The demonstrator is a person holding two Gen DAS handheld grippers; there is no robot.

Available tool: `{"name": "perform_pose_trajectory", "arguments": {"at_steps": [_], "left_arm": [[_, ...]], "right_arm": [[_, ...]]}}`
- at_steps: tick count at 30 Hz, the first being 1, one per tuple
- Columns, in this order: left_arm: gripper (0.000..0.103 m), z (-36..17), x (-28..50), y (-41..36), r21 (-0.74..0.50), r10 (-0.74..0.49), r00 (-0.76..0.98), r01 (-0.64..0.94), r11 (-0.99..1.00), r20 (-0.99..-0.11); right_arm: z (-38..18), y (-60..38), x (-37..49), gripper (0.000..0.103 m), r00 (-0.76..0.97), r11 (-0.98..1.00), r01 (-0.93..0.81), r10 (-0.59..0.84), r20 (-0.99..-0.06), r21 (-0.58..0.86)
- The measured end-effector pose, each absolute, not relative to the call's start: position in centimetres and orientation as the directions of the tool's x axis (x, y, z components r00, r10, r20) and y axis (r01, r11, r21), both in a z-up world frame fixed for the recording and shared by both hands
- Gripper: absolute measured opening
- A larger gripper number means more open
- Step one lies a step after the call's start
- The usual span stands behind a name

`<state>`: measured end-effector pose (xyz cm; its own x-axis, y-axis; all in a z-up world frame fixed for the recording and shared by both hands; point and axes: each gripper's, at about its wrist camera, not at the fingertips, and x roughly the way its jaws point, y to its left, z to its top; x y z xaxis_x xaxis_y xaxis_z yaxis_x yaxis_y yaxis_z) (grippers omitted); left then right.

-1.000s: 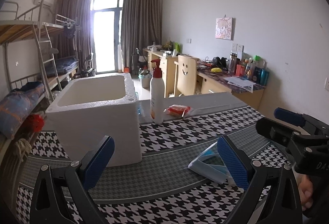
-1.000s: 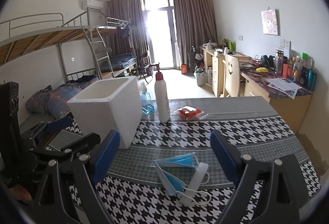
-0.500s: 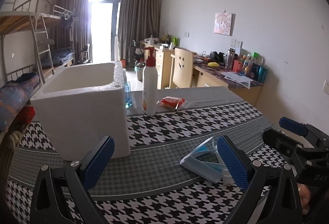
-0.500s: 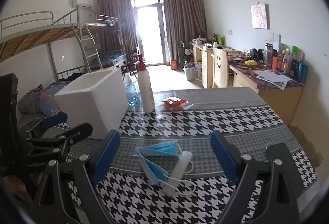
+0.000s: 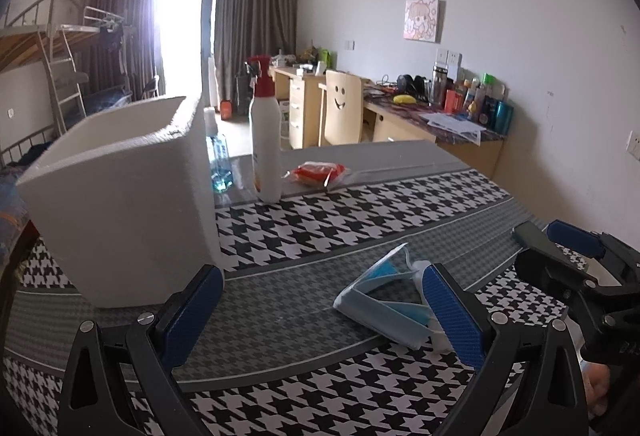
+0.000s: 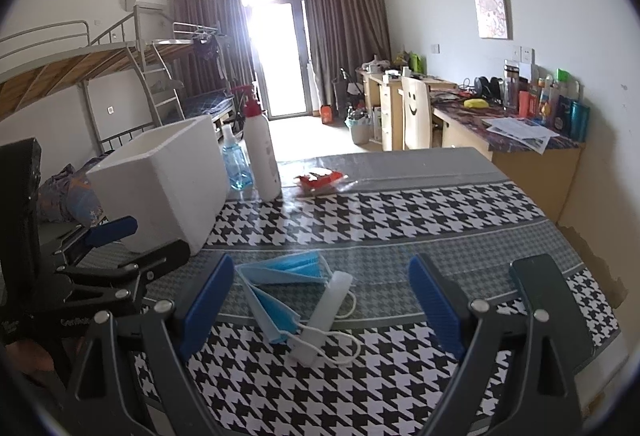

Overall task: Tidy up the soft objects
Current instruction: 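Move both open tools toward the blue face mask and white foam roller, then close the left tool on the blue face mask edge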

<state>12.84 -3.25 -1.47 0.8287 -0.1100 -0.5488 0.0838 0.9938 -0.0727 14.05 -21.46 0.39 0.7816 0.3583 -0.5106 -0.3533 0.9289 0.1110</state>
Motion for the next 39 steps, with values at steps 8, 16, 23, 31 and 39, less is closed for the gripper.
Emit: {"name": "perform_pose_trajectory", "arguments": {"at_steps": [8,16,23,31,39], "left_arm": [[0.1,-3.1,14.5,-4.2,-0.067,-0.108,0.796,0.085,0.994,-0.595],[0.1,-4.4,15.9,-4.6,-0.056,-0.099,0.771,0.082,0.995,-0.63],[0.089,-5.8,17.2,-5.0,-0.075,-0.125,0.721,0.101,0.992,-0.682],[0.069,-7.4,18.2,-5.4,-0.103,-0.16,0.657,0.125,0.987,-0.737],[0.033,-8.7,18.8,-5.6,-0.144,-0.211,0.593,0.16,0.977,-0.777]], "right_arm": [[-0.7,-22.3,14.9,0.092,0.771,0.935,-0.333,0.345,-0.536,0.123],[-1.6,-22.7,15.7,0.092,0.754,0.935,-0.326,0.345,-0.559,0.137],[-2.3,-22.7,16.4,0.092,0.741,0.936,-0.323,0.341,-0.578,0.138],[-3.0,-22.9,17.0,0.092,0.728,0.938,-0.317,0.337,-0.597,0.141],[-3.5,-22.6,17.6,0.092,0.715,0.938,-0.315,0.334,-0.614,0.144]]}}
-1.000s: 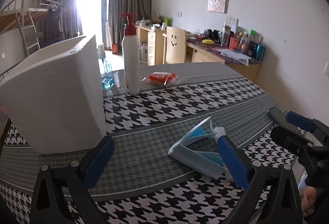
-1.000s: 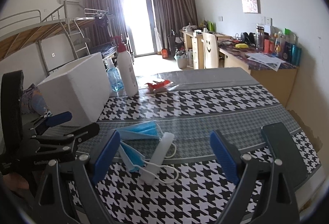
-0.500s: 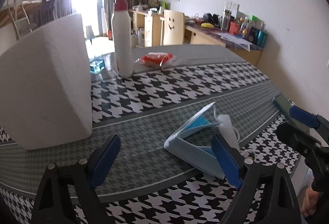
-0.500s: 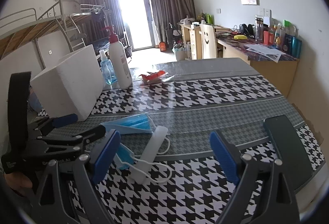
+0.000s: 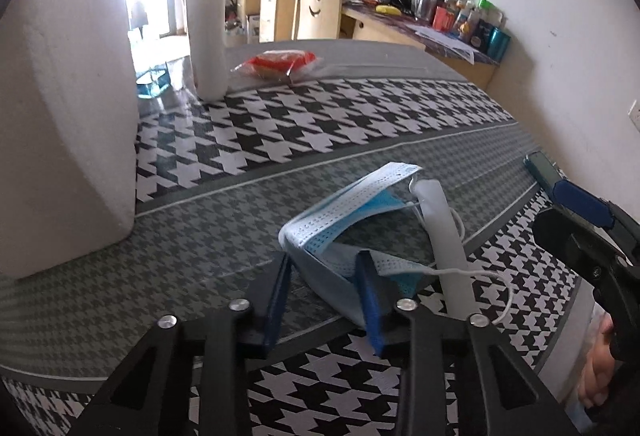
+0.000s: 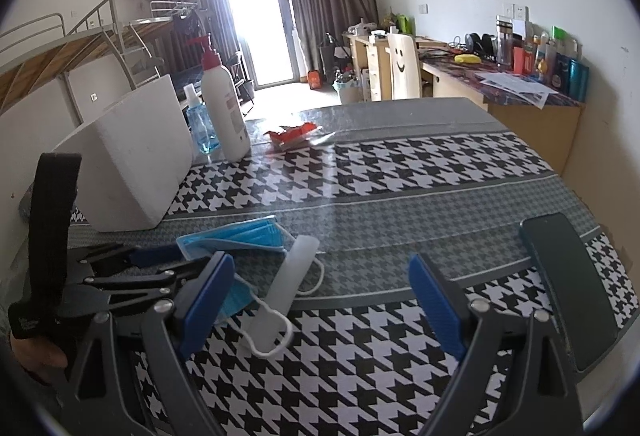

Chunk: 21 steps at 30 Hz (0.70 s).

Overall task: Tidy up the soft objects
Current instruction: 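Close the left tool on the blue face mask edge, then close the right tool on the white foam roller while the left tool holds the mask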

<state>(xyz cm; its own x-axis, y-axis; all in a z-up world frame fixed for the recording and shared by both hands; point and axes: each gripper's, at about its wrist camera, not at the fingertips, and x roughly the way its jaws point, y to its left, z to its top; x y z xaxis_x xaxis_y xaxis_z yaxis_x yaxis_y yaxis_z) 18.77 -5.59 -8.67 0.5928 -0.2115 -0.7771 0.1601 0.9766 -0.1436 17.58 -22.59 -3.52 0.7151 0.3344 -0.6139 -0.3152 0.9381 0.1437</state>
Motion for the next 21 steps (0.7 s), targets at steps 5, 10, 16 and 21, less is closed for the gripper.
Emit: {"name": "perform_pose_trajectory", "arguments": {"at_steps": [5,10,16,21], "left_arm": [[0.021,-8.9,18.9,-5.4,-0.158,-0.222,0.593,0.158,0.975,-0.774],[0.01,-8.8,18.8,-4.5,-0.187,-0.235,0.607,0.142,0.972,-0.76],[0.006,-7.8,18.3,-3.1,-0.191,-0.221,0.644,0.116,0.975,-0.733],[0.005,-7.2,18.1,-2.3,-0.19,-0.206,0.667,0.098,0.977,-0.716]], "right_arm": [[-4.0,-22.3,17.8,0.092,0.705,0.938,-0.318,0.333,-0.627,0.141],[-4.4,-22.1,18.1,0.092,0.694,0.939,-0.313,0.329,-0.64,0.143],[-4.7,-21.6,17.9,0.092,0.684,0.936,-0.323,0.334,-0.649,0.142],[-4.7,-21.3,17.7,0.092,0.679,0.934,-0.328,0.336,-0.653,0.14]]}}
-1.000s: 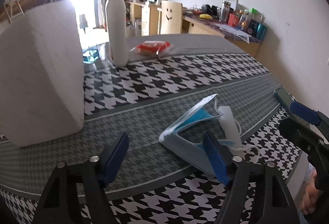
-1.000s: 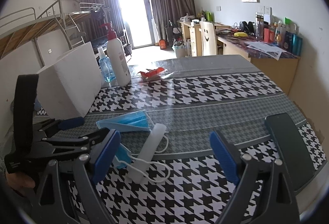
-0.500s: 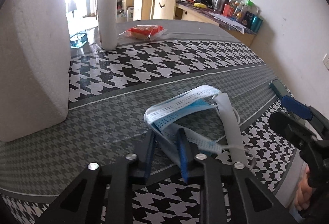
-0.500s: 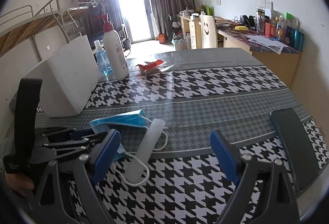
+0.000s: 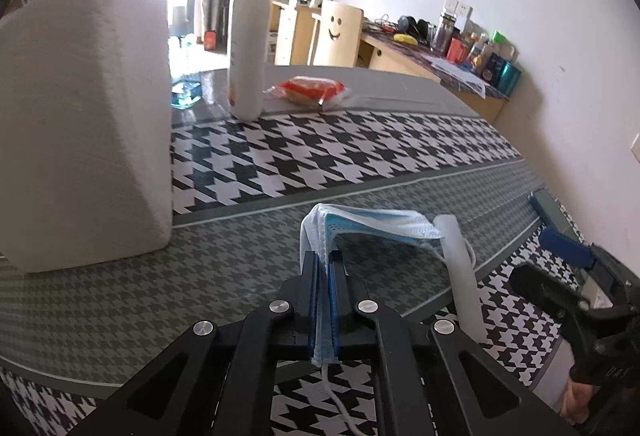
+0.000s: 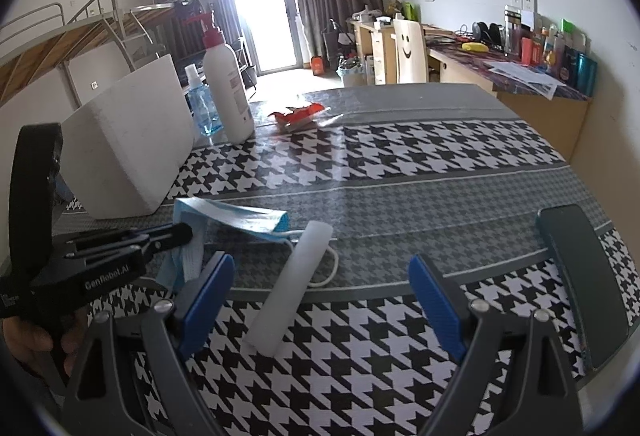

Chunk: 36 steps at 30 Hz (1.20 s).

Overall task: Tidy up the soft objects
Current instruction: 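Close the right tool on the white foam roller while the left tool holds the mask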

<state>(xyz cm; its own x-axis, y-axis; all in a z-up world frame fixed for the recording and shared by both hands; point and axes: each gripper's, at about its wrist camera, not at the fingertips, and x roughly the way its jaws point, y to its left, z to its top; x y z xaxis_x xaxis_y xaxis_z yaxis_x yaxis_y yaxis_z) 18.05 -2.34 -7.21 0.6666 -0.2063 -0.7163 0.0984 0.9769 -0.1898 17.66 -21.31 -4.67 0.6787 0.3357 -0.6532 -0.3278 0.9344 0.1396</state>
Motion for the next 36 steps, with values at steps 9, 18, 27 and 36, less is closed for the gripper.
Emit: {"name": "perform_pose_trajectory", "arguments": {"at_steps": [9,18,27,36], "left_arm": [[0.005,-7.4,17.9,-2.2,-0.172,-0.19,0.671,0.093,0.981,-0.717],[0.005,-7.5,17.6,-2.4,-0.161,-0.184,0.675,0.097,0.982,-0.715],[0.005,-7.7,17.4,-2.7,-0.139,-0.171,0.678,0.101,0.985,-0.715],[0.005,-7.5,17.0,-2.8,-0.122,-0.157,0.699,0.101,0.987,-0.697]], "right_arm": [[-5.4,-19.7,17.4,0.092,0.638,0.92,-0.363,0.359,-0.682,0.145],[-6.8,-19.0,17.9,0.059,0.59,0.924,-0.351,0.345,-0.73,0.152],[-7.9,-18.0,17.8,0.037,0.558,0.923,-0.362,0.328,-0.762,0.133],[-7.9,-17.5,17.7,0.027,0.559,0.924,-0.366,0.314,-0.767,0.112]]}}
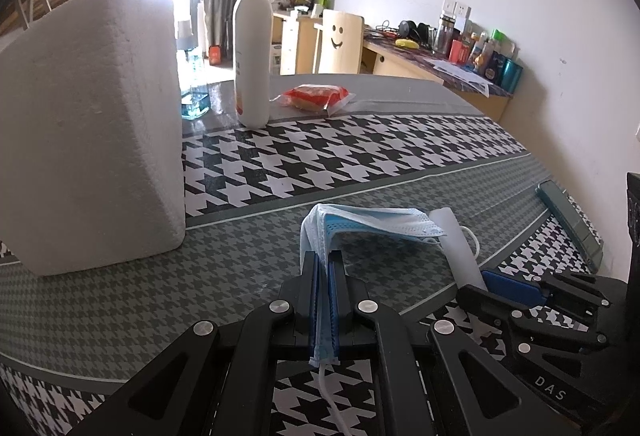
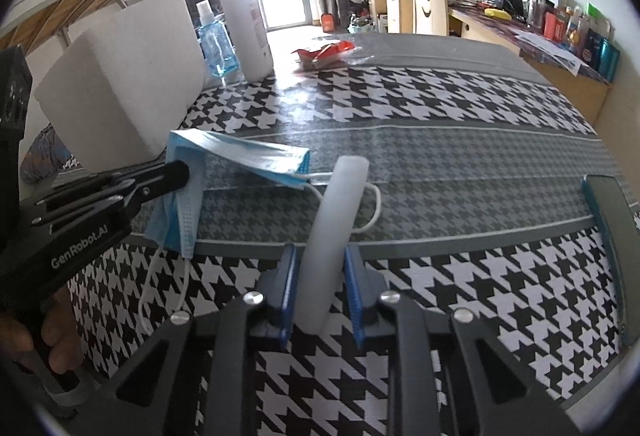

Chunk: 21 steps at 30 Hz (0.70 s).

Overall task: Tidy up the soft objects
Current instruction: 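Close the right tool on the white foam roller while the left tool holds the mask, then lift and carry the mask and roller toward the foam box with both tools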

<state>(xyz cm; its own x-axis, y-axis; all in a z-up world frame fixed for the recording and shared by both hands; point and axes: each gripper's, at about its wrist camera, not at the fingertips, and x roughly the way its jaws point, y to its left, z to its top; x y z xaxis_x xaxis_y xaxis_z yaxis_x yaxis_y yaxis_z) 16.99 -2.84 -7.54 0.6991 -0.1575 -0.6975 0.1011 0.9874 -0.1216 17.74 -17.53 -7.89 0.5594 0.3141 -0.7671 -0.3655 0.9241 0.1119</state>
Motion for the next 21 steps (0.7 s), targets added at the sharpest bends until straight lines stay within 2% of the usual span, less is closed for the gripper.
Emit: {"name": "perform_pose_trajectory", "arguments": {"at_steps": [2,7,21], "left_arm": [[0.005,-7.5,16.8,-2.9,-0.121,-0.158,0.704,0.103,0.987,-0.693],[0.005,-7.2,16.2,-3.3,-0.097,-0.149,0.723,0.113,0.989,-0.675],[0.005,-5.9,15.8,-3.2,-0.089,-0.137,0.757,0.104,0.991,-0.639]], "right_arm": [[-7.9,-17.4,17.7,0.026,0.56,0.925,-0.364,0.311,-0.768,0.109],[-7.3,-18.4,17.3,0.013,0.58,0.919,-0.366,0.351,-0.735,0.151],[-4.3,-20.0,15.1,0.013,0.655,0.918,-0.36,0.376,-0.655,0.167]]}}
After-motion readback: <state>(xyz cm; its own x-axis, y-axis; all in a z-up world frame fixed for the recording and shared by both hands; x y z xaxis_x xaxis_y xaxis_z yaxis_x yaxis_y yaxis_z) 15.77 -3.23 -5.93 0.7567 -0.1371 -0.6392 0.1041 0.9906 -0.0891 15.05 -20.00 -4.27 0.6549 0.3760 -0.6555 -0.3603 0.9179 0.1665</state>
